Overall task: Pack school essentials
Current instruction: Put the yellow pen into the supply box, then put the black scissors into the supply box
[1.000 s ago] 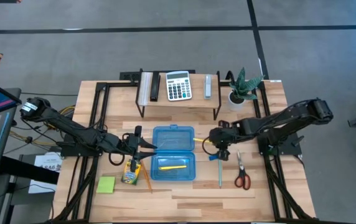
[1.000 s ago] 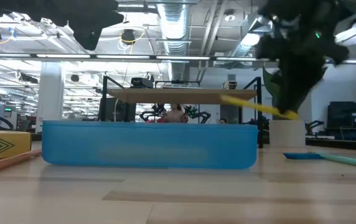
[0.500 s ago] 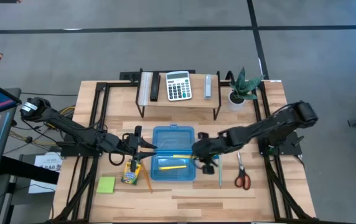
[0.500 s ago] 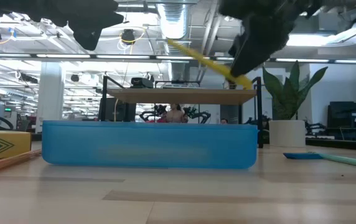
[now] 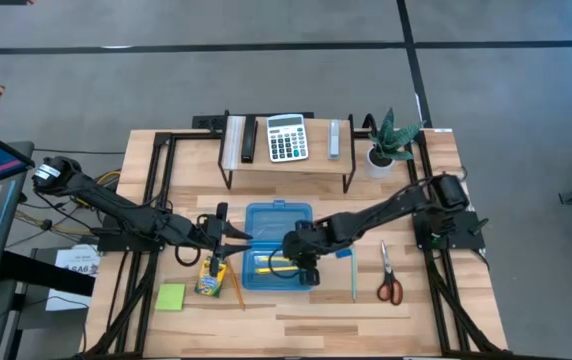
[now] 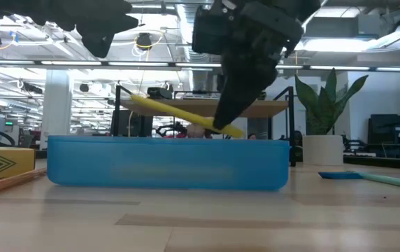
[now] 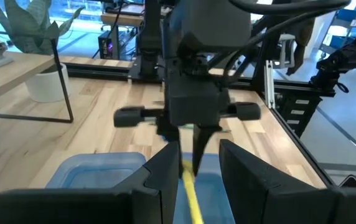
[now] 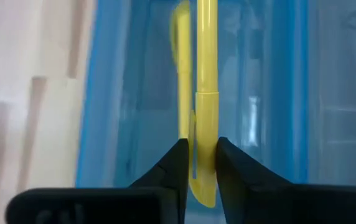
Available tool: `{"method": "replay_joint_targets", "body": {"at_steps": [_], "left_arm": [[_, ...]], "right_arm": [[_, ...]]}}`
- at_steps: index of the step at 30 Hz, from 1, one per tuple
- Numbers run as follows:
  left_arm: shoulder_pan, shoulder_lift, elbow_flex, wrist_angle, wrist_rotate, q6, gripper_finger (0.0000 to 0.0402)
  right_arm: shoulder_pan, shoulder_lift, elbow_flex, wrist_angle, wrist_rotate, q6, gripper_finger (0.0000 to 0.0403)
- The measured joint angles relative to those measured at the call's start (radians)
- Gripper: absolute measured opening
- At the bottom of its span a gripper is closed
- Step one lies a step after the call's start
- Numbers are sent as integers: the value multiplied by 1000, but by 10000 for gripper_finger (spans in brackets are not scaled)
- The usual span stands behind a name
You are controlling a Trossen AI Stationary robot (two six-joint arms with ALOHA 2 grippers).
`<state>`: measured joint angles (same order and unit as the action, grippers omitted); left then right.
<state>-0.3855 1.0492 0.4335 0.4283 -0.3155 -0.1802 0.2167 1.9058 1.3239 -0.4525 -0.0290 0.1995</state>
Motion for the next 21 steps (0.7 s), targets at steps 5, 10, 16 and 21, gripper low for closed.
{"method": "replay_joint_targets", "body": {"at_steps": [5, 10, 16, 21], "left_arm": [[-1, 0, 0, -3, 5, -1, 102], [-1, 0, 0, -5, 5, -1, 102], [-1, 0, 0, -11, 11, -16, 102], [-7, 0, 0, -15, 20, -24, 102]], "right_arm": [[-14, -24, 1, -18, 0, 1, 134], [-17, -56, 2, -70, 1, 2, 164], [-2, -129, -22, -226, 8, 60, 165], [42, -271, -151, -297, 96, 190, 151]]}}
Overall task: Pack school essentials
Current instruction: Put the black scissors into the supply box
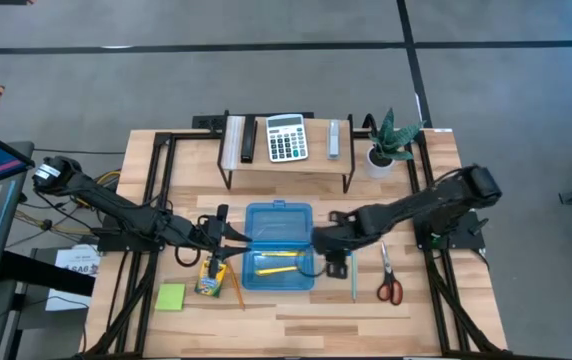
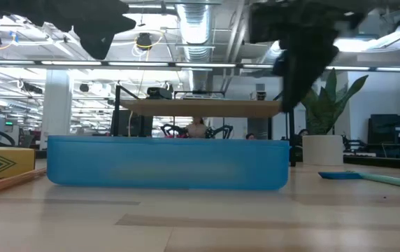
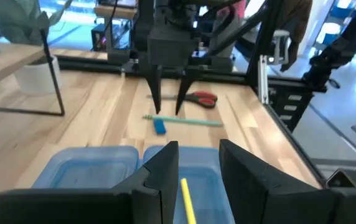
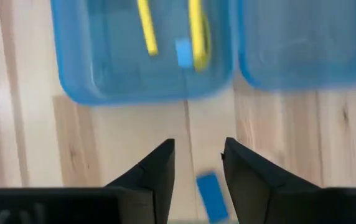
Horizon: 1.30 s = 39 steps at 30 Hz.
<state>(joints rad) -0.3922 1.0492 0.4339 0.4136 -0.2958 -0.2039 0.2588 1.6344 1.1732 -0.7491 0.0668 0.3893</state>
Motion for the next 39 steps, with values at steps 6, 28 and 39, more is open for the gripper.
{"method": "replay_joint_targets", "body": {"at_steps": [6, 28, 39], "left_arm": [[-1, 0, 0, 8, -2, 1, 102], [-17, 0, 0, 25, 2, -27, 102], [-24, 0, 0, 26, -4, -27, 102]], "right_arm": [[40, -217, -240, 11, 15, 306, 143], [374, -367, -509, 6, -284, 1004, 142], [389, -131, -501, 126, -375, 960, 143]]}}
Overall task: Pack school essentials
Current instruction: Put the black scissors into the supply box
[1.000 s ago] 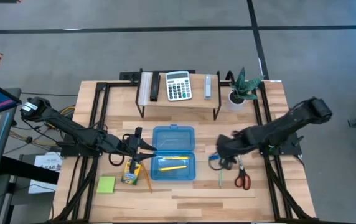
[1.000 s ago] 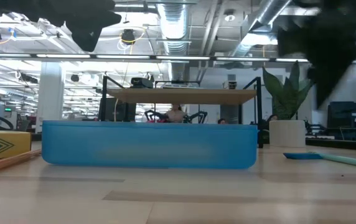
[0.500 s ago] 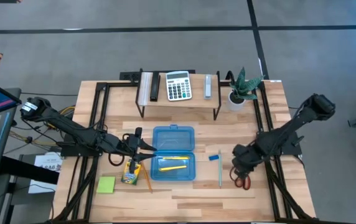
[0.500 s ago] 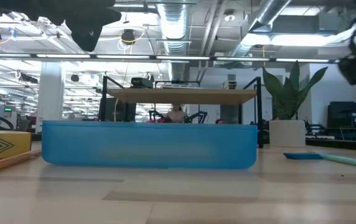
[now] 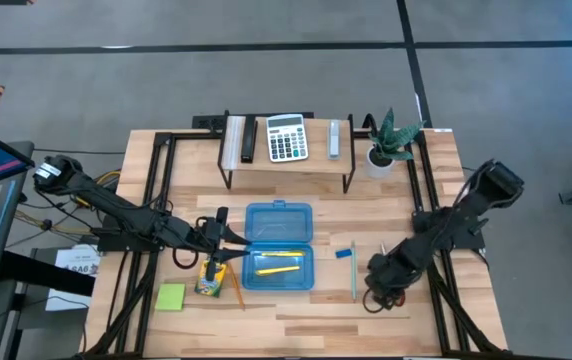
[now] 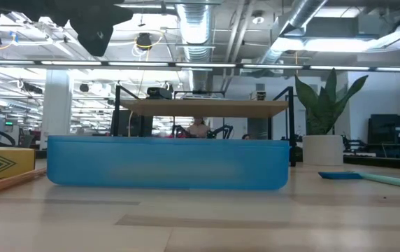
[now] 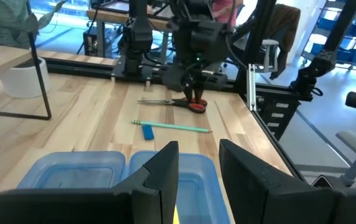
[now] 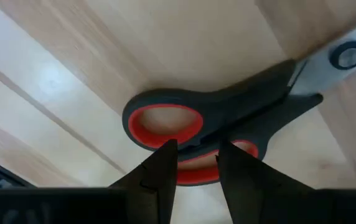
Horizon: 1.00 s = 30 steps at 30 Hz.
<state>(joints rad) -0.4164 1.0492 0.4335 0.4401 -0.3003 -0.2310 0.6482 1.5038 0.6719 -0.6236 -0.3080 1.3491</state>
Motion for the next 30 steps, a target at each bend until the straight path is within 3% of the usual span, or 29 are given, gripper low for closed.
{"method": "replay_joint_targets", "body": {"at_steps": [5, 20, 30], "left_arm": [[0, 0, 0, -1, -3, 0, 102], [-1, 0, 0, -10, -15, 9, 102], [-1, 0, 0, -11, -20, 9, 102]], "right_arm": [[-92, 36, -3, -22, 10, -114, 142], [-531, 12, -6, -121, 101, -553, 141], [-617, 1, -7, -141, 135, -627, 134]]}}
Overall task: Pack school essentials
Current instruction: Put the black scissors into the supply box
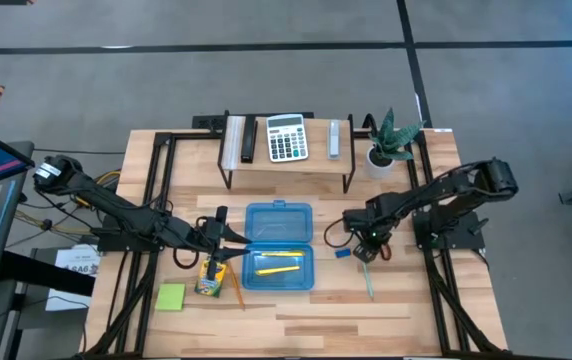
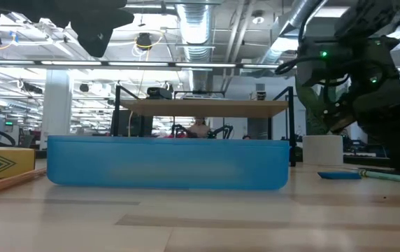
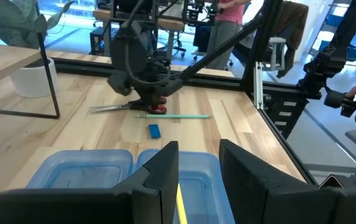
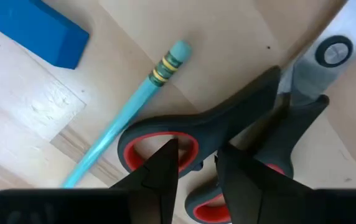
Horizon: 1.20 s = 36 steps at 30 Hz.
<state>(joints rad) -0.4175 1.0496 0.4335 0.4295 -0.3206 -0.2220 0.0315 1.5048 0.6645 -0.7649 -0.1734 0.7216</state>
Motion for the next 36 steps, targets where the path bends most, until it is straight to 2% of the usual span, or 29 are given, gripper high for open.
{"method": "replay_joint_targets", "body": {"at_steps": [6, 23, 29, 36], "left_arm": [[0, 0, 0, -2, -1, 0, 102], [0, 0, 0, -6, -19, -1, 102], [0, 0, 0, -6, -20, -1, 102], [0, 0, 0, -6, -20, -1, 102]], "right_arm": [[39, 32, 5, -11, 64, -1, 116], [38, 10, 3, -16, 122, 3, 25], [39, 13, 17, -36, 140, -16, 14], [49, 15, 112, -146, 233, -38, 9]]}}
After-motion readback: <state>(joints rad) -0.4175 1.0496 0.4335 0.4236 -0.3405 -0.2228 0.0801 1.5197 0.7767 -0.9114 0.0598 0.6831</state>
